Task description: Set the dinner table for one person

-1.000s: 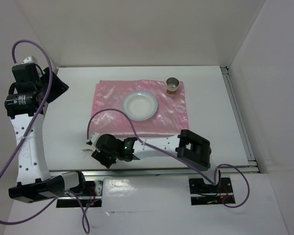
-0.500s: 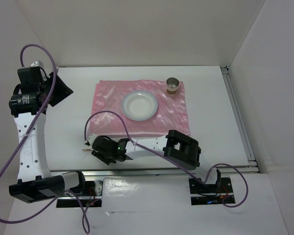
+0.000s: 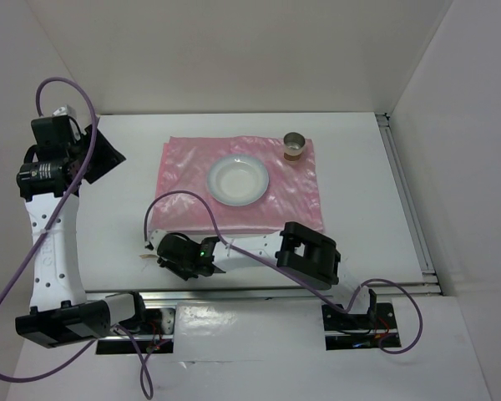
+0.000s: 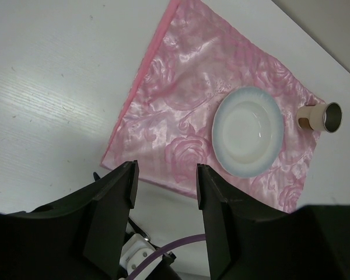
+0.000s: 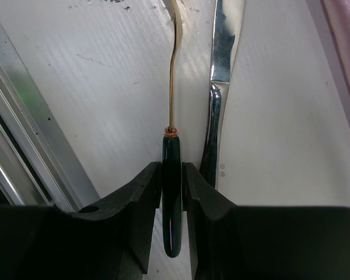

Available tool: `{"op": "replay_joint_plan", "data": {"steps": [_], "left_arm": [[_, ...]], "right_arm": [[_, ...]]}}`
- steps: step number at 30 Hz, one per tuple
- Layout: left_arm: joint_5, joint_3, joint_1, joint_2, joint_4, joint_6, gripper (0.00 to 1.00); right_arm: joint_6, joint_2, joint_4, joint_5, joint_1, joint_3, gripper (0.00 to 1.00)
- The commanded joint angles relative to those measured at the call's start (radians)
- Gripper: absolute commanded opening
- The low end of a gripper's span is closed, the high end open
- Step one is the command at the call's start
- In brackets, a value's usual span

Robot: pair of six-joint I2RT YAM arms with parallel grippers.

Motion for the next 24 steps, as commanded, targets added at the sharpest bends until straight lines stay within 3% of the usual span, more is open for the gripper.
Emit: {"op": "replay_joint_plan", "data": {"steps": [1, 10, 12, 13, 14, 24], "left_arm": [[0.01, -0.006, 0.003, -0.026, 0.03, 0.017, 0.61], [0.01, -0.006, 0.003, -0.026, 0.039, 0.017, 0.61], [0.01, -0.016, 0.003, -0.026, 0.039, 0.017, 0.61], [0.01, -0.016, 0.003, -0.026, 0.039, 0.017, 0.61], [0.01, -0.016, 0.003, -0.026, 0.039, 0.017, 0.61], [-0.021, 0.027, 0.003, -0.026, 0.03, 0.017, 0.61]], "right_arm": [[-0.012, 0.035, -0.016, 0.013, -0.001, 0.029, 0.33], [-0.023, 0.087, -0.054, -0.007, -0.001, 0.078, 0.3], [-0.023, 0.087, -0.054, -0.007, -0.001, 0.078, 0.17], [-0.023, 0.087, -0.054, -0.007, -0.001, 0.078, 0.06], [-0.023, 0.076, -0.054, -0.007, -0.001, 0.078, 0.03], [-0.013, -0.111, -0.119, 0.042, -0.001, 0.167, 0.0]]}}
